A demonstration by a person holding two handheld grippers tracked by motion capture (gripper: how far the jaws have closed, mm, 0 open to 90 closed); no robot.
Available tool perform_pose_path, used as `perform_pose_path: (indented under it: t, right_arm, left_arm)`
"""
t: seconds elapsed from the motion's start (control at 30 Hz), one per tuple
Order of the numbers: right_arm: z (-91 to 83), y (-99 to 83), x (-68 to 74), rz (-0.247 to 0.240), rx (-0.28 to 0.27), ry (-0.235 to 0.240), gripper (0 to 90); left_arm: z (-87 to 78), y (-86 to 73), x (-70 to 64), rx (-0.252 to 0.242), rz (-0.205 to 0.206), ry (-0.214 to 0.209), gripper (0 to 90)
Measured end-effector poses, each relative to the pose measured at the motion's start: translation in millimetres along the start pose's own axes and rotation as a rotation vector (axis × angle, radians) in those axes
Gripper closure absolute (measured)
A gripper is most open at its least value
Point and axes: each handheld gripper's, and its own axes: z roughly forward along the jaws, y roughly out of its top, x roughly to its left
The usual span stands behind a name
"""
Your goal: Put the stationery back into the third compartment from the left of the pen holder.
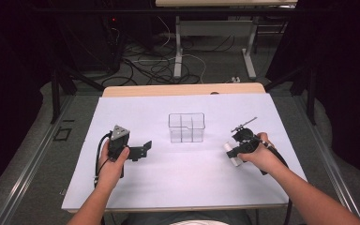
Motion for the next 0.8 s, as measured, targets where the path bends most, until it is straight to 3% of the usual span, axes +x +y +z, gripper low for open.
perform_pose_path:
  t: [0.37,0.8]
  right_arm:
    - [-7.0,4.4,3.7,0.004,-0.091,-0.020,69.5]
    - [-15.9,11.2,4.2,-0.042,-0.277,-0.046,69.5]
  left_arm:
    - [0.9,-0.7,-0.4,0.007,-0.007,-0.002,0.3]
    - [1.3,-0.8,0.1,0.005,-0.005,-0.001,0.4]
